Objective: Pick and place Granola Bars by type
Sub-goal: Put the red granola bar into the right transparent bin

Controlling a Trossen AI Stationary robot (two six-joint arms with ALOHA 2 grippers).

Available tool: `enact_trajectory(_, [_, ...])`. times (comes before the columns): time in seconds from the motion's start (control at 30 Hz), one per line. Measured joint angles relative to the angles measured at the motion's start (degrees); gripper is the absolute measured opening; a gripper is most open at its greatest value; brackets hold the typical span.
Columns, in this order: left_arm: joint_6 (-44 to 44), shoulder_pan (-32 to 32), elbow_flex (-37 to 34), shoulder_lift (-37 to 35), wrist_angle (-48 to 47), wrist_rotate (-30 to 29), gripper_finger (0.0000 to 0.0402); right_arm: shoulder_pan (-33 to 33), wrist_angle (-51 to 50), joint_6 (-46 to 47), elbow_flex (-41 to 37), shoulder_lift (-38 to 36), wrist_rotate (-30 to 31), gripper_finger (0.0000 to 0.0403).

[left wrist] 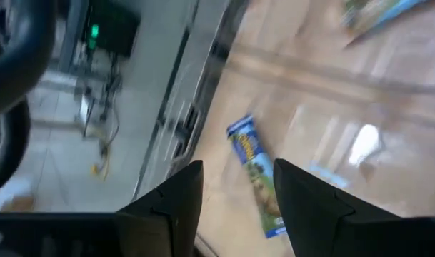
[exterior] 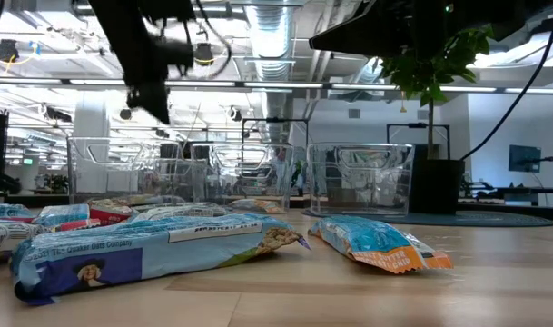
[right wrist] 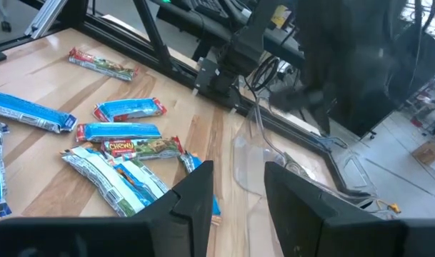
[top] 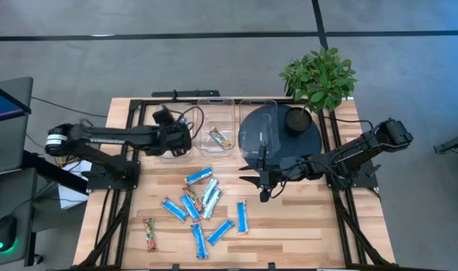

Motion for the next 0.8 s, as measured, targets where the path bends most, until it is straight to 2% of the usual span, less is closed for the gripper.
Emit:
enact_trajectory(0.1, [-0.4,-5.5,0.9,-3.9,-0.2,7.2,0.0167,0.0,0.0,0.3,0.0,0.0,0.0,0.0118])
enact_trajectory(0.27, [-0.4,-13.8,0.9,-7.9,1.7,26.3,0.0167,0.0,0.0,0.6,0.0,0.0,0.0,0.0118])
enact_trajectory(0.33, [-0.4,-17.3,0.2,-8.0,5.5,30.3,0.0167,0.0,0.0,0.9,0.0,0.0,0.0,0.0118])
enact_trajectory(0.47, [1.9,-23.4,-2.7,-6.7,14.5,33.2,0.0167,0.0,0.5,1.0,0.0,0.0,0.0,0.0118])
enact_trajectory(0.63, [3.9,-28.0,-4.4,-2.9,21.7,33.2,0.0167,0.0,0.5,2.3,0.0,0.1,-0.1,0.0118])
enact_trajectory(0.8, [3.4,-31.7,-4.7,1.7,21.2,31.5,0.0167,-0.4,0.5,9.1,0.0,2.3,-0.2,0.0118])
